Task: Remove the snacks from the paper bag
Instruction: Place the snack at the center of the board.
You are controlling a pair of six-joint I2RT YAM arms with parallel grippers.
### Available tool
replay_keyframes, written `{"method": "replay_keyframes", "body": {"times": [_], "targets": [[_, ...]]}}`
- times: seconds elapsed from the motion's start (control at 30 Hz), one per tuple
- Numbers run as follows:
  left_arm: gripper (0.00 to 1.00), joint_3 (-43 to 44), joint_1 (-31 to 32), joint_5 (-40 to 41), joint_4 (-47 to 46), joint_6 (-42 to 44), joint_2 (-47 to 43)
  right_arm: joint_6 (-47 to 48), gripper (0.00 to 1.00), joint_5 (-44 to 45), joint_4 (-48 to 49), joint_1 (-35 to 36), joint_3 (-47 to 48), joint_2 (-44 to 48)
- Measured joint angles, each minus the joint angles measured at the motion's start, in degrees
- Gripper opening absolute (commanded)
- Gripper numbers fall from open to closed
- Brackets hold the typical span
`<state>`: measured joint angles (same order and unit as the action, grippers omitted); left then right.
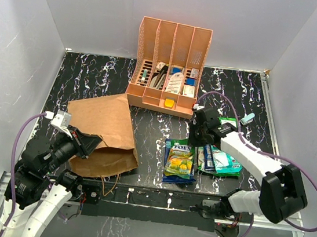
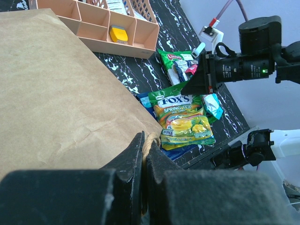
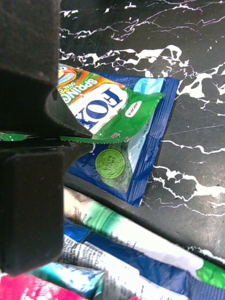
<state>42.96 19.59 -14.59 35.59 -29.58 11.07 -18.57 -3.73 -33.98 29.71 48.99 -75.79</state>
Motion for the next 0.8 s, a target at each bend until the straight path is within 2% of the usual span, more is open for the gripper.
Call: {"method": "replay_keyframes", "body": {"times": [0.13, 0.2, 0.27, 0.33, 0.4, 0.5, 0.6, 0.8], "targets": [[0.00, 0.00, 0.00, 0.00, 0.00, 0.00, 0.00, 2.86, 0.10, -2.27, 1.42, -1.05, 0.76, -3.56], [0.00, 0.00, 0.00, 0.00, 0.00, 0.00, 0.00, 3.80, 0.16, -2.82, 2.08, -1.40, 1.09, -4.79], [0.00, 0.00, 0.00, 0.00, 0.00, 0.00, 0.00, 4.59, 0.29, -3.28, 2.73, -1.75, 1.73, -6.10], [0.00, 0.00, 0.00, 0.00, 0.00, 0.00, 0.00, 4.98, 0.50, -3.45, 2.71, -1.97, 2.60, -7.28], [0.00, 0.00, 0.00, 0.00, 0.00, 0.00, -0.02, 5.09, 0.61, -3.69, 2.51, -2.16, 3.76, -8.59], [0.00, 0.00, 0.00, 0.00, 0.00, 0.00, -0.02, 5.01, 0.66, -4.15, 1.46, -2.40, 4.94, -8.72], [0.00, 0.00, 0.00, 0.00, 0.00, 0.00, -0.02, 4.13, 0.68, -6.03, 0.70, -2.45, 4.98, -4.98], [0.00, 0.00, 0.00, 0.00, -0.02, 0.00, -0.02, -1.99, 0.71, -10.14, 4.31, -1.68, 0.66, 14.03]]}}
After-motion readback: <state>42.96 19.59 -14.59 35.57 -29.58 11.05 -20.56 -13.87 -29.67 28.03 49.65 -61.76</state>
